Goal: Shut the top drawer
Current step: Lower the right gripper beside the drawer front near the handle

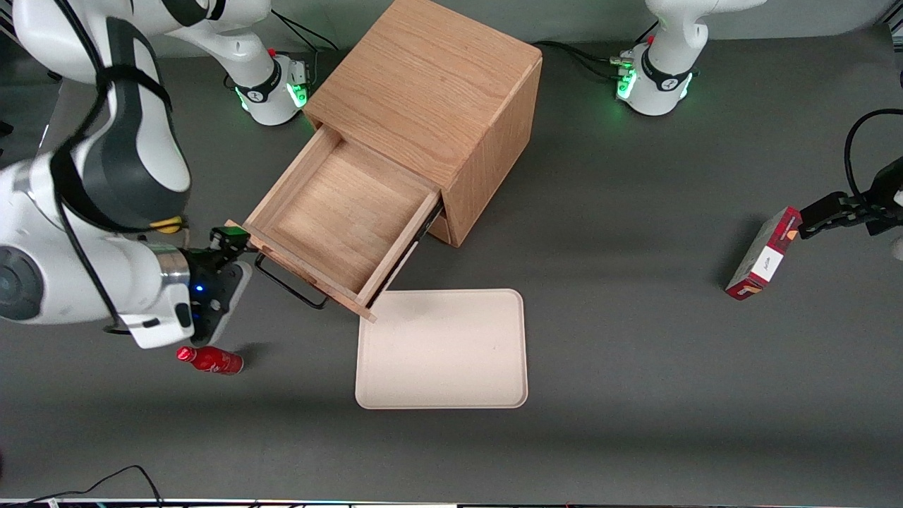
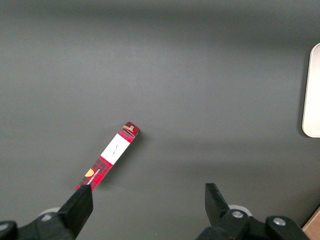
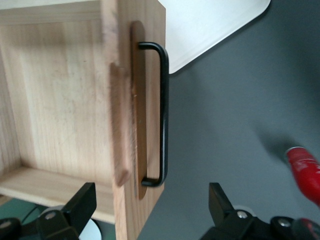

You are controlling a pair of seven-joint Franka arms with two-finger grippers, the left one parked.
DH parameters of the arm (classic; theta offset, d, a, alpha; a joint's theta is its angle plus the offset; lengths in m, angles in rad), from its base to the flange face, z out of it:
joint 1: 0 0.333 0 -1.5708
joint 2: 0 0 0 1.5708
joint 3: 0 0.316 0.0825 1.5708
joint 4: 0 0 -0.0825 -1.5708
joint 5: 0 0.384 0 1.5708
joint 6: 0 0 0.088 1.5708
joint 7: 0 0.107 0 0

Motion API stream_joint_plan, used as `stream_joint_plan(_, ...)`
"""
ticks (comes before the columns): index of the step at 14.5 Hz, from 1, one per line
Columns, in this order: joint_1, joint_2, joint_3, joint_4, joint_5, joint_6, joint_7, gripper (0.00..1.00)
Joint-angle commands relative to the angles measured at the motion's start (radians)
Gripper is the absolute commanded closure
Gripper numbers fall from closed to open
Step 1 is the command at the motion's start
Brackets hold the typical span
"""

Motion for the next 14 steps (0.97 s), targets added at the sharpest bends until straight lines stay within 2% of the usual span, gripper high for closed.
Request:
stream_joint_plan(1, -0.003, 0.011, -0.002, 0.001, 0.033, 0.002, 0.039, 0.00)
stream_joint_plan(14, -0.004, 0.102, -0.004, -0.008, 0.066, 0.128, 0.149, 0.00)
